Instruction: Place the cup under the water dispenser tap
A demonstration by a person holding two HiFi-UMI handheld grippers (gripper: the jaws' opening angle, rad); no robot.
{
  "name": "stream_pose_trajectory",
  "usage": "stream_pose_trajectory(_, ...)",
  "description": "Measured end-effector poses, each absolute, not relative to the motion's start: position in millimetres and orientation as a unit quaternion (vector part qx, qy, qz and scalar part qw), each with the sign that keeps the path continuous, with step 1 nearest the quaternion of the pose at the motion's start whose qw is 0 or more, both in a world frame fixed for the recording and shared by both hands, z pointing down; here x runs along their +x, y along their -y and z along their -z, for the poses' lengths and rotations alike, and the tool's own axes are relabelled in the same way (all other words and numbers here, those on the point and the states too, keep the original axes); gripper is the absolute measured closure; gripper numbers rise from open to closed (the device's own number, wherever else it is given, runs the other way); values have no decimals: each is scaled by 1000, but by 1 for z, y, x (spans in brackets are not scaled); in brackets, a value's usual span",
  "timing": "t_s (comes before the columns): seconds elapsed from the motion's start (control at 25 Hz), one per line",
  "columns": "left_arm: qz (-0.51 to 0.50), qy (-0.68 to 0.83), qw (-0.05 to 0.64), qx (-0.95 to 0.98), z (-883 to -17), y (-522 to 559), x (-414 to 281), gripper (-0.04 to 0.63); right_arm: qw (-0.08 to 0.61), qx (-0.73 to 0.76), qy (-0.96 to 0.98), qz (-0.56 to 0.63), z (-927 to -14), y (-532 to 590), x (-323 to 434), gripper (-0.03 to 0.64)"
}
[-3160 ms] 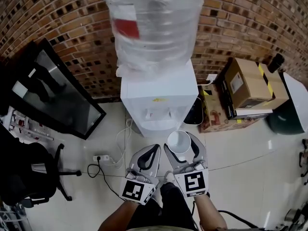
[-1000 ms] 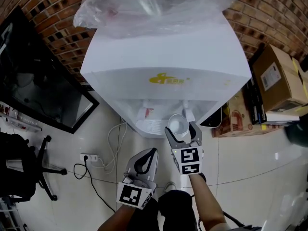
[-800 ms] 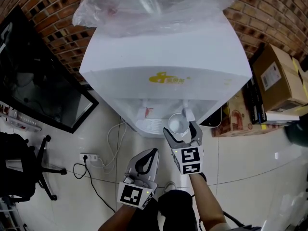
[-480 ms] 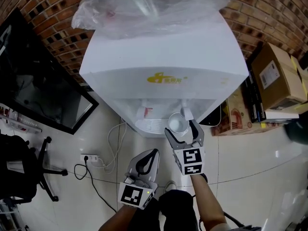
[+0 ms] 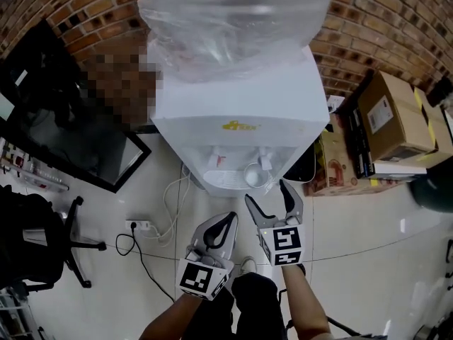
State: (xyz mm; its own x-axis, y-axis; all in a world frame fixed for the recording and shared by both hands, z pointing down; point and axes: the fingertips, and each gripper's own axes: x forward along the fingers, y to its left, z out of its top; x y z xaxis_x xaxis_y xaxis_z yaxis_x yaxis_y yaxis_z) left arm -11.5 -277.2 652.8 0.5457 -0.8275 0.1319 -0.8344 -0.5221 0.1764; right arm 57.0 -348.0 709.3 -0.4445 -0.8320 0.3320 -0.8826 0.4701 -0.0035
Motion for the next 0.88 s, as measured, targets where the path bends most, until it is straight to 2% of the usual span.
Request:
stream_pose_trajectory(0.56, 8, 477, 81, 875, -478, 238, -24, 603, 97, 492, 864, -37, -489, 273, 29, 352)
stream_pose_trajectory(0.88, 23, 491, 71, 868, -393, 195, -57, 603, 104, 476, 873, -14, -398, 216, 6, 445)
